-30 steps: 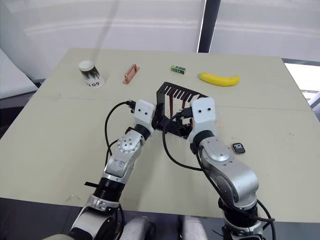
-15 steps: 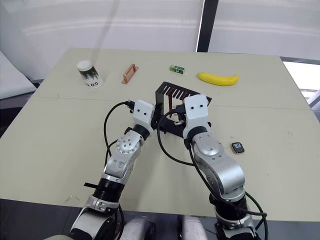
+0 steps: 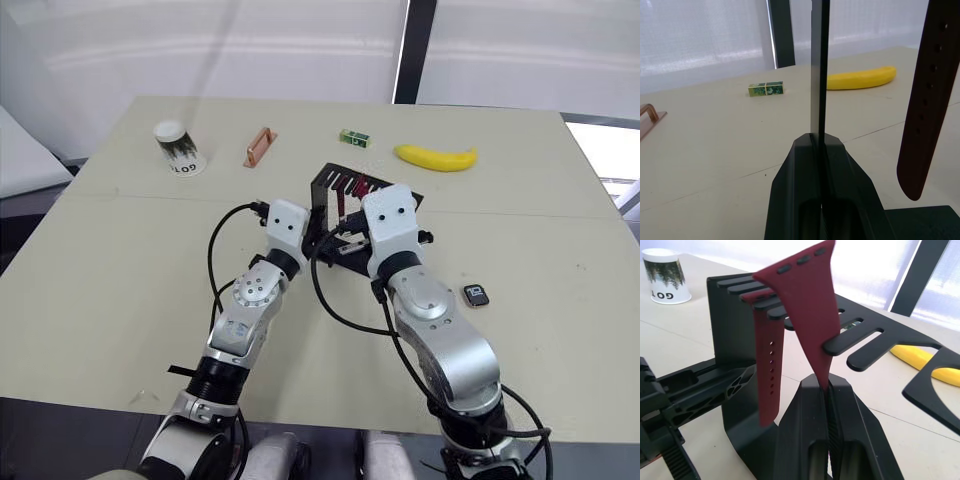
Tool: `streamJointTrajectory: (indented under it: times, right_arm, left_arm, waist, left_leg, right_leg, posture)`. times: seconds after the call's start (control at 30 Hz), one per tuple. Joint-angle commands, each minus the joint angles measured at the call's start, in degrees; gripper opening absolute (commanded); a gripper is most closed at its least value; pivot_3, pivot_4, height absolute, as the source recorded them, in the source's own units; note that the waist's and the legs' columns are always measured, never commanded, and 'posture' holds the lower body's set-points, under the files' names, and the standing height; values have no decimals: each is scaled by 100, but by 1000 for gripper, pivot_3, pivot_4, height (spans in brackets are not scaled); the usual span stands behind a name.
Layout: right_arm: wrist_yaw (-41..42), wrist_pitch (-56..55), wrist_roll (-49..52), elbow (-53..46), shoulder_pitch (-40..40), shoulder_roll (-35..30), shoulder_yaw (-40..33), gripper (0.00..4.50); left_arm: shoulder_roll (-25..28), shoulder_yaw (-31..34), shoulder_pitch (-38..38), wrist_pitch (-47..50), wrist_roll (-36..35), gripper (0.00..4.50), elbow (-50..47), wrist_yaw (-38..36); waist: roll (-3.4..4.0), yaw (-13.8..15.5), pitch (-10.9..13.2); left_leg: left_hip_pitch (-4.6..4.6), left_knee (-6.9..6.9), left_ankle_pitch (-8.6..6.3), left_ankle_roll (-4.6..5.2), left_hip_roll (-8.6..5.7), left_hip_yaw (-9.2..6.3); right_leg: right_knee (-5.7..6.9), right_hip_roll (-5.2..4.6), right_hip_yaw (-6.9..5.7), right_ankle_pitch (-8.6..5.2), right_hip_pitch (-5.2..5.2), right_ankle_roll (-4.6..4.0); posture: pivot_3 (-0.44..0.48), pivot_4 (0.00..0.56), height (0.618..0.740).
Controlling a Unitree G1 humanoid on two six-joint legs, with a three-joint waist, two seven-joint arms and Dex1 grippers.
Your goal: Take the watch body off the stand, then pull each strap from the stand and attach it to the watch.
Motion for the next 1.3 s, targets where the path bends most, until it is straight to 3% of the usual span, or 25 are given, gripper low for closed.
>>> streamJointTrajectory:
  times: [0.03, 0.37, 0.47, 0.7, 0.87, 0.97, 1.03, 1.13, 1.3]
  right_arm:
    - [404, 129, 149, -602, 181, -204, -131, 42]
    - [1812, 189, 1244, -1160, 1036, -976, -1304, 42]
    - [1934, 137, 1396, -1045, 1036, -1048, -1462, 0]
    - [2668, -92, 2065, -820, 1176, -1357, -1872, 0]
    - [3526, -394, 2667, -200, 1066, -1808, -2181, 0]
    - [3869, -470, 3003, 159, 864, -1995, -2284, 0]
    - [4154, -448, 3250, 442, 638, -2117, -2279, 0]
    - [4523, -384, 3575, 748, 388, -2272, -2187, 0]
    - [4771, 48, 4524, 1203, -137, -2197, -2141, 0]
  left_arm:
    - [-72, -9, -74, -56, 15, 0, -75, 17]
    - [-43, -8, 14, 150, -54, 0, -159, -125]
    - [-5, -25, 89, 213, -123, 988, -291, -263]
    - [672, 112, 662, 702, -521, 4368, -1248, -1174]
    - [1868, 692, 1493, 1288, -1895, 4443, -2482, -2788]
    - [2301, 1023, 1486, 1931, -2633, 4443, -2672, -3215]
    - [2796, 1518, 1572, 2865, -3738, 4443, -2777, -3814]
    - [3455, 1968, 1612, 3516, -4834, 4443, -2928, -4566]
    - [3705, 2331, 799, 4160, -6144, 4443, -2772, -4663]
  waist:
    - [0, 6, 0]
    - [-2, 8, 0]
    - [-2, 9, 0]
    - [-2, 5, 0]
    - [-2, -73, 0]
    - [-2, -67, 1]
    - [-2, -66, 1]
    - [-3, -122, 2]
    - [-9, -94, 6]
  left_leg:
    - [0, 0, 0, 0, 0, 0]
    - [-2, 0, 0, 1, 0, 0]
    - [-2, 0, 1, 0, 0, 0]
    - [-2, -1, 1, 0, 1, -1]
    - [-1, -6, 0, 0, 3, 0]
    - [-1, -2, 3, 1, 4, -2]
    - [5, -1, 4, 5, 2, -5]
    - [6, -8, 1, 8, 4, -7]
    - [3, -1, -1, 12, 3, -10]
  right_leg:
    - [-1, 0, 0, 0, 0, 0]
    - [-9, 1, 1, 0, 0, 0]
    - [-9, 1, 1, 0, 0, 0]
    - [-9, 0, 1, 0, -2, 0]
    - [-11, 0, 2, -2, -2, -4]
    - [-22, -2, -1, -4, 4, -7]
    - [-27, -5, -3, -4, 14, -7]
    - [-26, -4, -5, -4, 14, -7]
    - [-32, -8, -8, -4, 19, -7]
  posture:
    - [0, 150, 740]
    - [0, 150, 740]
    - [0, 150, 740]
    - [0, 150, 740]
    - [0, 150, 740]
    - [0, 150, 740]
    - [0, 150, 740]
    - [0, 150, 740]
    - [0, 150, 740]
